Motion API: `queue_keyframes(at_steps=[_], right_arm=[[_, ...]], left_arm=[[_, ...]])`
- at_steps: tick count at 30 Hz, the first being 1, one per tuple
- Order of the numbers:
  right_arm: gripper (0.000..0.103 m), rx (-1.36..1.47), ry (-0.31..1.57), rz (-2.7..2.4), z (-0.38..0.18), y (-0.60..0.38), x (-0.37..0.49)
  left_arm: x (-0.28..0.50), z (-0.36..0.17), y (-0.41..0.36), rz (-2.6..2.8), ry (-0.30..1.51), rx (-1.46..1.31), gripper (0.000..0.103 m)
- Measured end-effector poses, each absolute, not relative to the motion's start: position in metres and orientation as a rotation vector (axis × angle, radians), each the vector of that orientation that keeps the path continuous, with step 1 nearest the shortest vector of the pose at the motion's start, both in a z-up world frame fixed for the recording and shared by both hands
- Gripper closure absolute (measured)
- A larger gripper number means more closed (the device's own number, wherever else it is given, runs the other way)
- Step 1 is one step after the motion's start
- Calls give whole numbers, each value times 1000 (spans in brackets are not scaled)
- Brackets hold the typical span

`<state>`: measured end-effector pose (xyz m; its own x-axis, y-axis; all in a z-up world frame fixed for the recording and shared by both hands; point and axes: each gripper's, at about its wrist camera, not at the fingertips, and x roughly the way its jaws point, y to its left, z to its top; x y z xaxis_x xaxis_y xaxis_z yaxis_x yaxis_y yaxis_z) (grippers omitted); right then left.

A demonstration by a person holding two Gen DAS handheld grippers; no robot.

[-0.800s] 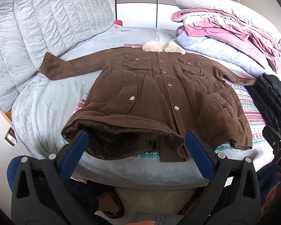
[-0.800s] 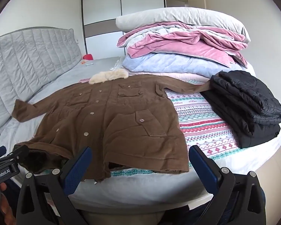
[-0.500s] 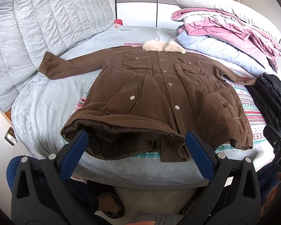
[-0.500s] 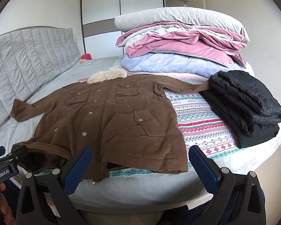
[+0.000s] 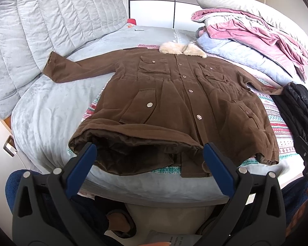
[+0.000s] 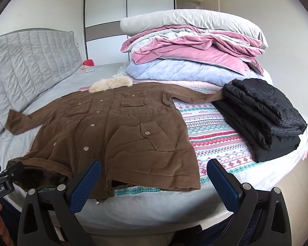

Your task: Fold large clothes

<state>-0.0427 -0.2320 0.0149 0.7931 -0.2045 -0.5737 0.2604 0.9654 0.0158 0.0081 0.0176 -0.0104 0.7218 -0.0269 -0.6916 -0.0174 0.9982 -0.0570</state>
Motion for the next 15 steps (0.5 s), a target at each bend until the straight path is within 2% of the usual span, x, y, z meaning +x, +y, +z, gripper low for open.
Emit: queue_keyframes(at_steps=[4,10,15], right_arm=[[0,76,602,-273,15,-232,-43],[0,69,597,-280,13,-233,-43],[0,82,596,-280,7,-236,-38]], left_arm=[[12,-15,28,-22,781,-124,0],[15,-23,41,15,838,-55,0],[16,-26,50,-2,796,-61,0]])
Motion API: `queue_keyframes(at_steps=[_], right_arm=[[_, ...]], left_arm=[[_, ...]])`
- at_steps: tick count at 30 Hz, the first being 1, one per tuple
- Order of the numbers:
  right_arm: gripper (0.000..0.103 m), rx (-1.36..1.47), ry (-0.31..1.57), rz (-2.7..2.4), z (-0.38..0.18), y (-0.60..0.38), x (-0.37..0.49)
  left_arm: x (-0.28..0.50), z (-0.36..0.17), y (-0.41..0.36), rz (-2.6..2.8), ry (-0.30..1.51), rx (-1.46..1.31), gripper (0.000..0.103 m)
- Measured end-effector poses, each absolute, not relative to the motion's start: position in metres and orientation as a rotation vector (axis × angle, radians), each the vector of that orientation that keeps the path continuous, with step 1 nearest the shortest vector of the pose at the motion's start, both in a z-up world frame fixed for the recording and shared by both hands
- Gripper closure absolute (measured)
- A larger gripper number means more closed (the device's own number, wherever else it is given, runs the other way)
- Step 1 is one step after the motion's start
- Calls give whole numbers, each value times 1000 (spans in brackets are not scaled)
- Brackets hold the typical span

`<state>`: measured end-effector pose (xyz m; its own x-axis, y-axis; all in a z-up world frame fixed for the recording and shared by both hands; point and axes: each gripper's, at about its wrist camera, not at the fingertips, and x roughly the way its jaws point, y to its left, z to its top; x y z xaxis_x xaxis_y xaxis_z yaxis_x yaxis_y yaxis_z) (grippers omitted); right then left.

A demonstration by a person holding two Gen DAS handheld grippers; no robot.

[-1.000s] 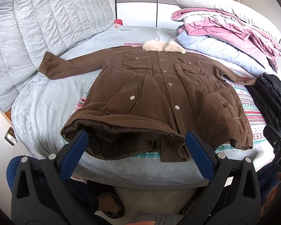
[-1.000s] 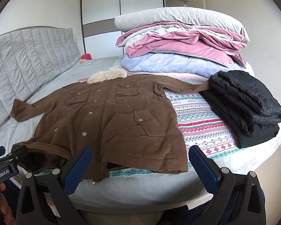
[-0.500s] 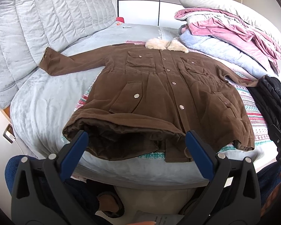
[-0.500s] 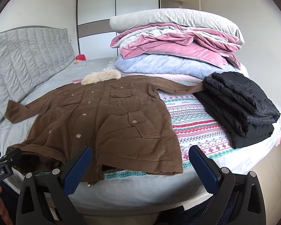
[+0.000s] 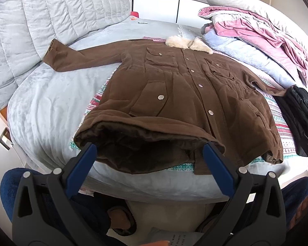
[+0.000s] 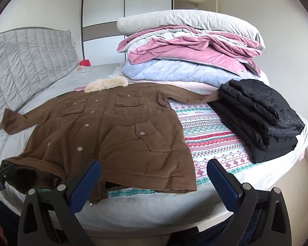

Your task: Fold large clothes

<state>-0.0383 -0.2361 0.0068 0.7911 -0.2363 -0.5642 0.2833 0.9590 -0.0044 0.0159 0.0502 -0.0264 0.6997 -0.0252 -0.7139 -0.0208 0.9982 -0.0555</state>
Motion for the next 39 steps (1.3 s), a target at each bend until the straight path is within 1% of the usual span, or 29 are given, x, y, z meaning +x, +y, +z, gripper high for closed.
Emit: queue_keyframes(at_steps=[3,5,8,11,13,16,17,19,20,21,22,23,24,27,28,32,33,35,37,38,39], right_arm=[[0,92,595,-267,-2,-242,-33],[0,89,560,-231,-10,-248,-31],[0,83,655,-213,-31,-272,-15],[0,154,709,-265,-47,-309,-10],[0,166,754,-297,-57,-326,-7],[4,157,798,-258,-70,-331,0],[7,146,806,-232,-73,-328,4],[18,117,828,-211,-81,-322,13],[37,102,850,-204,-85,-319,20],[63,97,871,-196,-89,-317,25],[71,110,905,-195,-94,-321,32],[88,120,911,-220,-95,-325,34],[92,140,900,-253,-92,-333,34],[96,192,834,-295,-72,-355,27],[99,207,808,-311,-64,-361,23],[100,223,747,-346,-44,-379,6],[97,211,759,-326,-44,-378,4],[96,184,828,-237,-55,-367,5],[78,145,888,-154,-70,-349,9],[53,118,913,-119,-78,-338,9],[34,100,920,-112,-85,-331,8]], left_arm=[[20,-30,55,-6,793,-77,0],[23,-38,65,-1,816,-72,0],[27,-51,84,28,821,-67,0],[33,-62,97,87,830,-37,0],[42,-73,107,135,869,-26,0],[52,-87,119,173,921,-29,0],[57,-92,123,184,926,-38,0],[63,-101,134,230,953,-36,0],[65,-104,140,250,967,-46,0],[65,-105,150,275,971,-69,0],[63,-107,157,297,981,-90,0],[63,-108,164,323,987,-110,0],[61,-106,174,343,985,-127,0],[59,-105,193,325,983,-193,0],[58,-105,192,328,986,-189,0],[51,-96,200,310,943,-214,0],[51,-95,200,302,937,-221,0],[51,-95,192,284,917,-193,0],[50,-97,176,259,915,-135,3],[50,-98,169,239,912,-115,13],[51,-100,164,227,914,-96,21]])
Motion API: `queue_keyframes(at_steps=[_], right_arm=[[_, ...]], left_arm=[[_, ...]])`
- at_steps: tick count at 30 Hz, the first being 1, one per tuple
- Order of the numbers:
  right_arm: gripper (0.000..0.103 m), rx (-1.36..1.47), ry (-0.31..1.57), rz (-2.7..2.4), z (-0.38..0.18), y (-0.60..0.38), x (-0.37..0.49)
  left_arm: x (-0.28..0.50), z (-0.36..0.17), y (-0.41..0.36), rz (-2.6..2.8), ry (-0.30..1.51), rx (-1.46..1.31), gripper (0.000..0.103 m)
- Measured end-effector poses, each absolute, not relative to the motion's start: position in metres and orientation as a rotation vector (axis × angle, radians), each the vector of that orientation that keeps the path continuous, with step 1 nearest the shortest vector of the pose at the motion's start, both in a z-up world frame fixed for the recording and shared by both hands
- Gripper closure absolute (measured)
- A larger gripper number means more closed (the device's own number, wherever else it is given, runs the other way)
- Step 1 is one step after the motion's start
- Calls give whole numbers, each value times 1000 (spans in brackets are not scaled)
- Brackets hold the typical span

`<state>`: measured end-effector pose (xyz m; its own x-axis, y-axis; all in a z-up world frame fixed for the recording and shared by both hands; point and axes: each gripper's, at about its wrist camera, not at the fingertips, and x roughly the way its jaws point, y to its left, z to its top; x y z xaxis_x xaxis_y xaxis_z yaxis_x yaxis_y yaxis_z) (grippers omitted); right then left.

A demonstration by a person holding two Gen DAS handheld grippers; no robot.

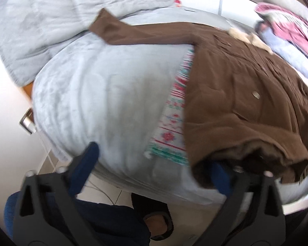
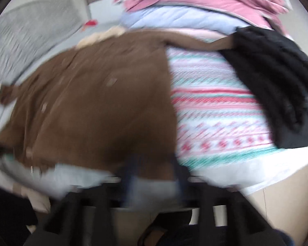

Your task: Fold large clothes

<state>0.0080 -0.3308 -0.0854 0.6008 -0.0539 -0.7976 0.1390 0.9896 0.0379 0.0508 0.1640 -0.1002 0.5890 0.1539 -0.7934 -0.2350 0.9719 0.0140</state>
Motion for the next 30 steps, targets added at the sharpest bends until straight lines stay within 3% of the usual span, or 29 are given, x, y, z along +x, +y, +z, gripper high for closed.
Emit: queue_keyframes(at_steps=[2,3,5,7,8,9,18,21,24,27,29,30], right_arm=[[32,68,916,-131,-93,-323,9],[32,66,924,-136,-96,-323,11],[32,88,934,-132,-101,-326,17],[45,121,944,-130,-109,-331,27],[66,122,939,-143,-110,-332,30],[93,119,918,-165,-106,-334,30],[102,144,638,-196,6,-371,-2],[102,122,633,-227,27,-379,-8],[100,157,761,-186,-15,-386,2],[100,224,848,-120,-50,-388,9],[97,203,794,-108,-35,-387,-3],[89,202,753,-98,-24,-388,-8]], left_arm=[[55,-104,160,202,929,-90,57],[56,-106,160,181,935,-107,64],[58,-110,156,148,945,-122,90],[59,-112,149,152,945,-98,93],[59,-110,149,157,935,-90,95],[57,-108,150,156,922,-103,95],[44,-31,168,143,782,-139,96],[43,-40,171,162,824,-132,95],[50,-81,173,165,965,-104,75],[37,-84,184,158,983,-178,70],[25,-65,190,156,936,-199,47],[20,-57,190,166,911,-195,42]])
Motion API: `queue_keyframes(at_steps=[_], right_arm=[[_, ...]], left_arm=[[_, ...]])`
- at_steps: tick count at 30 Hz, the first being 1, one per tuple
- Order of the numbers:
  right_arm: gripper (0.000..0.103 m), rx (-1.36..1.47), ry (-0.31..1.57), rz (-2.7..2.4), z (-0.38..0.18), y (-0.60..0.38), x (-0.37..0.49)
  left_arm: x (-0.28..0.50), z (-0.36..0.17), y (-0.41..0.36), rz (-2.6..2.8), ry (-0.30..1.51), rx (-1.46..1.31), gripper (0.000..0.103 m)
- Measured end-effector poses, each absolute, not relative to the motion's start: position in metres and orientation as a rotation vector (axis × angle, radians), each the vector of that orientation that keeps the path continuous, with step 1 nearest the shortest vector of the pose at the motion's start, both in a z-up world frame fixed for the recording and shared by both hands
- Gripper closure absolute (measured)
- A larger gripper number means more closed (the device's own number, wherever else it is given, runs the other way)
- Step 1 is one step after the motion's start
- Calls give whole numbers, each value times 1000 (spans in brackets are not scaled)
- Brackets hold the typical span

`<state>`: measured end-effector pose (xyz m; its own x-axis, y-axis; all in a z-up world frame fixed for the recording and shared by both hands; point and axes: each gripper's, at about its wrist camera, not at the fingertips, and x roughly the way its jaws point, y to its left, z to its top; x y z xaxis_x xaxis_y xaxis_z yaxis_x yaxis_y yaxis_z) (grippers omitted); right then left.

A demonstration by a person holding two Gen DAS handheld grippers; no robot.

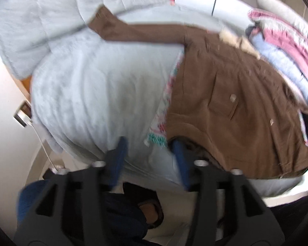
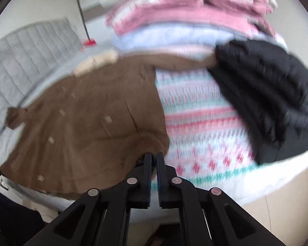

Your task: Fold large clothes

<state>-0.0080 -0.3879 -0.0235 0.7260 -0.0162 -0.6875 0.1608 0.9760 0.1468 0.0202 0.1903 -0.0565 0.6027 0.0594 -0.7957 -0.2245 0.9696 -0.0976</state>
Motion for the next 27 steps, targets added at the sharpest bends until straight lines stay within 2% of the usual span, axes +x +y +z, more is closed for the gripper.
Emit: queue_keyframes(at_steps=[1,2,3,5,6,8,12,16,17,18,20,27], right_arm=[[85,200,712,-94,-10,-390,-12],[72,197,680,-95,1,-393,-13],[52,196,656,-101,9,-396,-13],[33,198,607,-108,22,-400,-9],[31,214,601,-106,25,-404,-3],[31,287,618,-122,24,-419,16],[31,421,608,-114,25,-446,50],[31,376,549,-201,52,-452,74],[28,374,513,-203,62,-453,78],[16,370,482,-205,71,-454,82],[0,368,452,-236,82,-460,95],[0,397,504,-370,73,-490,172]], left_arm=[[15,-44,190,181,874,-183,36],[12,-35,190,188,847,-173,35],[11,-25,189,182,825,-173,34],[13,-12,185,154,801,-187,34],[16,-5,183,141,783,-195,33],[29,7,174,140,743,-191,21],[70,18,144,77,746,-173,21],[116,38,101,11,708,-134,20],[127,43,90,-4,694,-130,19],[136,48,81,-20,678,-128,16],[162,54,60,-62,647,-130,1],[252,30,14,-163,726,-206,1]])
